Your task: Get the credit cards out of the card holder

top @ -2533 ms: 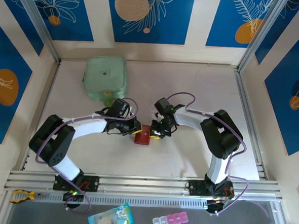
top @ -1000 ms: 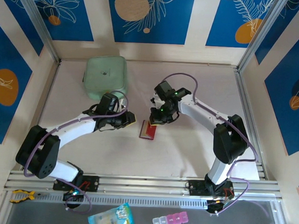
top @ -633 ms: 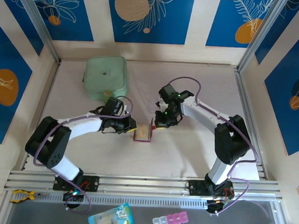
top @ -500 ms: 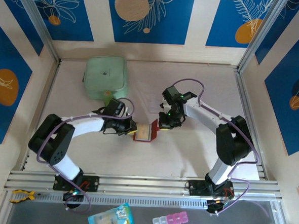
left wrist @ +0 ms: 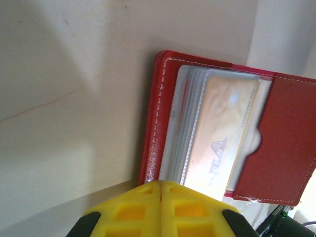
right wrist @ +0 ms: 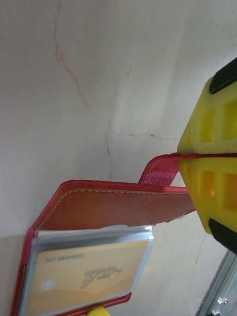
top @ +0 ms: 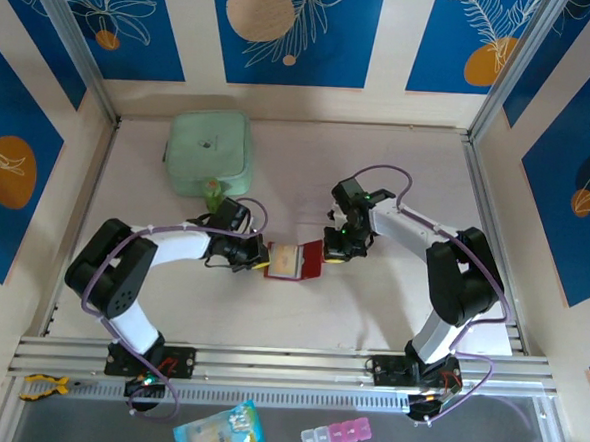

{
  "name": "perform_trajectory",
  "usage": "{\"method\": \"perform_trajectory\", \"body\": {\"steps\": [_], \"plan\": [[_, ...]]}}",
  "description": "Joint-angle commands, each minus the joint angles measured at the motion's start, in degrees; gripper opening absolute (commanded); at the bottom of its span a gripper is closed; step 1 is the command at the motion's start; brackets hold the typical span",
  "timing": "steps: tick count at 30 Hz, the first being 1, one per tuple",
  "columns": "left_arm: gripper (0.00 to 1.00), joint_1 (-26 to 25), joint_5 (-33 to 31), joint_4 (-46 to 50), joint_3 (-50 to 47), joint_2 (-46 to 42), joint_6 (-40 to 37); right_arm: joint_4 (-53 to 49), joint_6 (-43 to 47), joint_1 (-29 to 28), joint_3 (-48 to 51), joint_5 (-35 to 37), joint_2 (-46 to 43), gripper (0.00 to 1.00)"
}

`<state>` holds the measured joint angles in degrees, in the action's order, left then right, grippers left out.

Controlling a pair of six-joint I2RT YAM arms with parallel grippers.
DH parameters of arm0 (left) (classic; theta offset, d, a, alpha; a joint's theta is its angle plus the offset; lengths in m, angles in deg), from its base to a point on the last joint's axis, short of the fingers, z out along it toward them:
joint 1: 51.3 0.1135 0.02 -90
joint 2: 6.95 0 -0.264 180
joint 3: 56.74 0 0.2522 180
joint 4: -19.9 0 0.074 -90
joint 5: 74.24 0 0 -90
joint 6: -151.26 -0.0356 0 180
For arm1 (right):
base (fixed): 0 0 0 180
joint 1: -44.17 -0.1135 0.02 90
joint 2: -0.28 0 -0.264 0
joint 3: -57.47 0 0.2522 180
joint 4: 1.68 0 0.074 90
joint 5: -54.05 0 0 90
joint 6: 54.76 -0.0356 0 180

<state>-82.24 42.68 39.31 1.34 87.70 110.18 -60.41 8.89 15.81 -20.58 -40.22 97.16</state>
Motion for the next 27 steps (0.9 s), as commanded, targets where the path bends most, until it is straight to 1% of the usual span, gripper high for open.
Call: {"method": "perform_trajectory", "body": {"steps": [1,7,18,21,27], "plan": [[0.06,-0.50,-0.92,1.51,0.83,0.77,-1.46,1.67,0.68,1.06,1.30,0.31,0.58,0.00],[0.06,-1.30,-0.73,1.49,0.97,2.29,-0.87,3.30,1.08,2.56,2.24,1.15,2.20,0.00],[0.06,-1.76,-1.41,0.77,0.77,3.62,-0.15,4.89,0.74,3.19,4.22,3.07,5.20,0.00],[0.05,-1.81,-1.06,0.59,1.10,3.97,-0.15,4.89,0.43,3.35,5.03,4.24,5.14,0.04],[0.05,-2.12,-0.65,0.24,1.21,3.40,0.44,3.98,-0.44,3.82,5.75,5.59,2.79,0.17]]}}
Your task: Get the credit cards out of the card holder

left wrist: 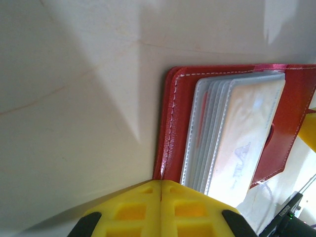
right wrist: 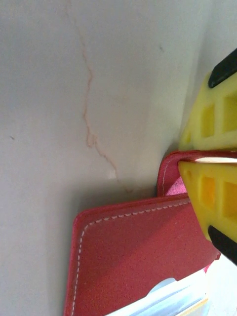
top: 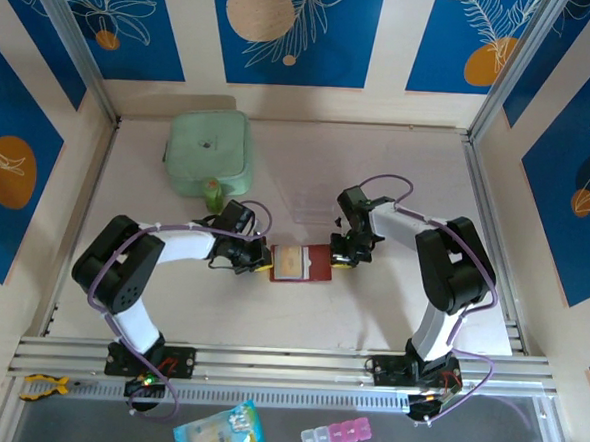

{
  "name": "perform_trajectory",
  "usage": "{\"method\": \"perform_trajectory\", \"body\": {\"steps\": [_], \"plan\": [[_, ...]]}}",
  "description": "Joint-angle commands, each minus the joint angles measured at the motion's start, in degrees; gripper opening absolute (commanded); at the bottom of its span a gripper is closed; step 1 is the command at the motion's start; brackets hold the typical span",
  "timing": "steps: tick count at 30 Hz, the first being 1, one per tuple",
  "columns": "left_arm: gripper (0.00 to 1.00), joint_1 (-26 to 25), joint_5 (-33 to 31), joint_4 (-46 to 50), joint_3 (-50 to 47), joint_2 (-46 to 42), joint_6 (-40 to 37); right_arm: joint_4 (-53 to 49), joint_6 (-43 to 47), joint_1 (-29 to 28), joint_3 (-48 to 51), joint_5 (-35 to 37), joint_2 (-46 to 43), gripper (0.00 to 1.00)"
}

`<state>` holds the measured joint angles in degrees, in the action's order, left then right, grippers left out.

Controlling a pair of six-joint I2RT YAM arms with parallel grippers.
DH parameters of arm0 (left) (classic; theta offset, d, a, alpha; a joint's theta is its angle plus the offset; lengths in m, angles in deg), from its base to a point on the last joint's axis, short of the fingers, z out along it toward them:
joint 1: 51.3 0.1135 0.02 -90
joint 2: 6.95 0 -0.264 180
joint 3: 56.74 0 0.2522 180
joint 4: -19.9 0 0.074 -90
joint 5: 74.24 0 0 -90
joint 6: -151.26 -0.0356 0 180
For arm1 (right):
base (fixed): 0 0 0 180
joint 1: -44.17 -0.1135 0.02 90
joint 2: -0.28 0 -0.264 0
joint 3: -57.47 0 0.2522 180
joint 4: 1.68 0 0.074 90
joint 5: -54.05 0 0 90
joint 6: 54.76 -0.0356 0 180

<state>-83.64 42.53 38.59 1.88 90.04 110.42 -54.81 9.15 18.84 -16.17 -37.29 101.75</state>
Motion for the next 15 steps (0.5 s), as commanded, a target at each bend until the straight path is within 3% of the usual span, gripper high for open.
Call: {"method": "perform_trajectory", "body": {"steps": [1,8,15], "plan": [[0.05,-0.80,-0.53,0.96,0.74,0.95,0.15,-2.00,-0.81,0.83,1.34,2.76,-2.38,0.20],[0.05,-1.32,-0.22,0.43,1.52,1.24,0.40,-7.43,-0.37,1.00,-0.52,5.55,-7.34,0.35],[0.05,-1.68,-0.13,1.12,2.79,1.65,-0.04,-15.29,-0.67,0.85,-5.12,11.16,-10.96,0.38]]}}
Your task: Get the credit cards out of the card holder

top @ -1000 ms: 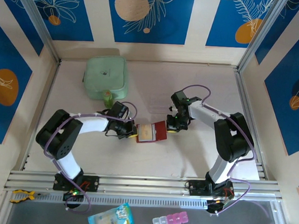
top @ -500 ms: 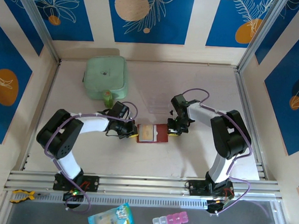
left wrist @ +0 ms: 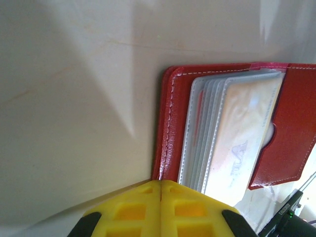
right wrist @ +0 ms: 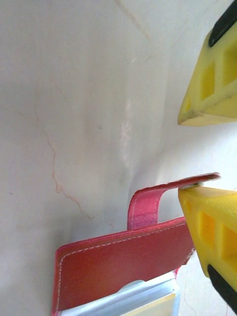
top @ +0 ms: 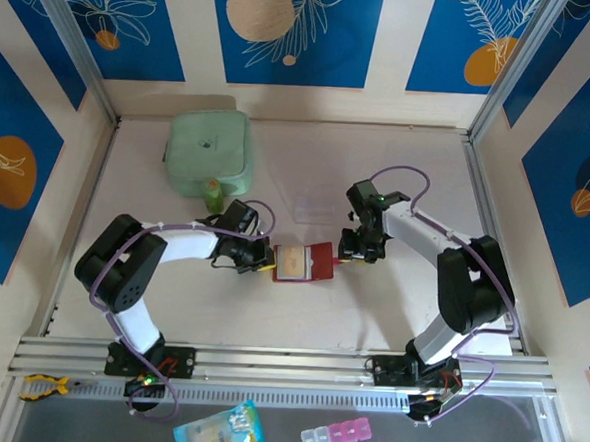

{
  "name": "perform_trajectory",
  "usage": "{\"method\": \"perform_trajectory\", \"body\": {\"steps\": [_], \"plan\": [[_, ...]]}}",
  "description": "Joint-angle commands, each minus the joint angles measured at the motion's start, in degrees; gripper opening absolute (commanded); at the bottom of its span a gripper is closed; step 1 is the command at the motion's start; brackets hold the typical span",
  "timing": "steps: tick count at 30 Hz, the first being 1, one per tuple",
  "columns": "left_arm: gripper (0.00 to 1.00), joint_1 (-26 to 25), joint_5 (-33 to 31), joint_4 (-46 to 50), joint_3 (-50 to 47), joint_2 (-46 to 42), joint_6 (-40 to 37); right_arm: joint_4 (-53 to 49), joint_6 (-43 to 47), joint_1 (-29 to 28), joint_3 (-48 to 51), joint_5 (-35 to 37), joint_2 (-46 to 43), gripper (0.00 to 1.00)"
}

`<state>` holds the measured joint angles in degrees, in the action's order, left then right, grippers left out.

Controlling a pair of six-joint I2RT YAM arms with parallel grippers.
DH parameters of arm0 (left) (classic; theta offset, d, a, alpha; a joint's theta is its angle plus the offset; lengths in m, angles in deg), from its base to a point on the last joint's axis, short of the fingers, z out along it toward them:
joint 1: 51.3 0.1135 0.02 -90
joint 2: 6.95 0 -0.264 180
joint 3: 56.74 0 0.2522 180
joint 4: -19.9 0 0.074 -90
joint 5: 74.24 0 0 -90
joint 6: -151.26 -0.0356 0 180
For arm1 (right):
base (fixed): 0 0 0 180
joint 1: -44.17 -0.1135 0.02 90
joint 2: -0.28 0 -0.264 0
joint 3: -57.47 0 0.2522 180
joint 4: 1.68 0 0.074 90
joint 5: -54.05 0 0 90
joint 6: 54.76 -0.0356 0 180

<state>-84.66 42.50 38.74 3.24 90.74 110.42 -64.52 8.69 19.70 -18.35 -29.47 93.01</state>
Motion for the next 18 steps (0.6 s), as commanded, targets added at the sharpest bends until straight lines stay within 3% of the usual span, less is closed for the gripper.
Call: {"method": "perform_trajectory", "body": {"steps": [1,11,18], "plan": [[0.05,-0.68,-0.12,0.92,1.59,1.01,-0.04,-6.21,-0.26,-0.34,-3.80,3.79,-2.56,0.39],[0.05,-1.47,0.11,0.60,2.37,2.06,0.36,-6.39,-2.99,-8.68,-12.12,-1.79,0.29,0.42],[0.06,-1.59,-0.20,0.98,2.22,2.29,0.36,-4.89,-5.56,-11.92,-12.42,-0.43,7.82,0.56]]}}
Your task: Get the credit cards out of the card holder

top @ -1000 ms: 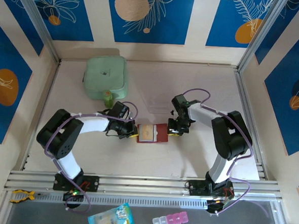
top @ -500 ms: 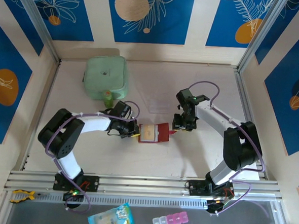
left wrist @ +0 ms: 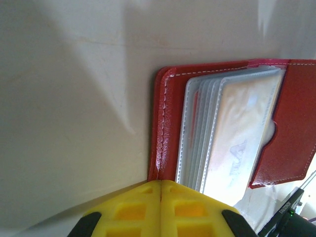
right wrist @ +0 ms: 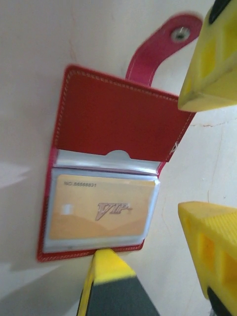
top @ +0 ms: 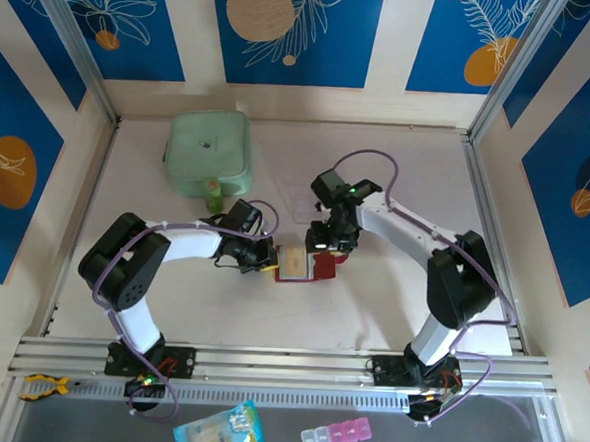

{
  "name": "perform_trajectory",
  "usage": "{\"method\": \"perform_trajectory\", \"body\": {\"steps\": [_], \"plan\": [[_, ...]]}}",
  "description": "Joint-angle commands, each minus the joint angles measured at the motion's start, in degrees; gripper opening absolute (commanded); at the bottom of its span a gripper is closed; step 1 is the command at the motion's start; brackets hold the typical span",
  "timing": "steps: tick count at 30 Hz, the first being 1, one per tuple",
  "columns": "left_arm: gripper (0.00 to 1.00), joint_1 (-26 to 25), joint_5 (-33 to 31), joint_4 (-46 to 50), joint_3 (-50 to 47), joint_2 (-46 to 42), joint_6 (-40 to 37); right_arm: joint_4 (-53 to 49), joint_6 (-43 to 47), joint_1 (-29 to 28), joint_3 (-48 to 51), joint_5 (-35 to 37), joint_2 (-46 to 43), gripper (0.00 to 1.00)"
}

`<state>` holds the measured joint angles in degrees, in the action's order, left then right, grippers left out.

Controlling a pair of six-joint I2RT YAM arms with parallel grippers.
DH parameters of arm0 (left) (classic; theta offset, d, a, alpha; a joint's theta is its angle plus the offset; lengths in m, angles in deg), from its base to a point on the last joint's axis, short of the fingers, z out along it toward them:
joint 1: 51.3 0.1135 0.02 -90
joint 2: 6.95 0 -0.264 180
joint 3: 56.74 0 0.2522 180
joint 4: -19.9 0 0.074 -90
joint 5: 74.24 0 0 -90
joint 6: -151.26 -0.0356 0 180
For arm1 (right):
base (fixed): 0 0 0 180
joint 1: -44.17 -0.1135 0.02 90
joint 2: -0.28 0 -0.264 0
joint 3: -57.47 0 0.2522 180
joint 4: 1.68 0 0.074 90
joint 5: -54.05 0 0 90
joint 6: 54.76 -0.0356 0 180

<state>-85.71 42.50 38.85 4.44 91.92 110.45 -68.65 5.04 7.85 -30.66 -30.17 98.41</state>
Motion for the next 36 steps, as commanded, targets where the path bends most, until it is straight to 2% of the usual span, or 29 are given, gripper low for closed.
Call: {"method": "perform_trajectory", "body": {"steps": [1,6,17,30,36], "plan": [[0.05,-0.52,-0.29,1.02,0.91,1.06,0.29,-0.86,-2.13,0.08,0.26,1.31,3.32,0.58],[0.05,-0.49,-0.55,1.56,0.75,0.93,-0.11,0.01,-1.70,0.53,2.22,4.72,6.00,0.71],[0.05,-0.56,-0.44,0.61,0.39,1.38,0.20,1.47,1.74,2.03,3.30,7.08,7.92,0.82],[0.05,-0.54,-1.29,0.67,0.14,0.85,0.26,4.48,2.03,3.04,6.62,5.39,10.76,0.91],[0.05,-0.52,-0.92,0.94,0.68,-0.01,0.47,6.48,1.02,3.09,8.97,4.11,11.96,0.91]]}}
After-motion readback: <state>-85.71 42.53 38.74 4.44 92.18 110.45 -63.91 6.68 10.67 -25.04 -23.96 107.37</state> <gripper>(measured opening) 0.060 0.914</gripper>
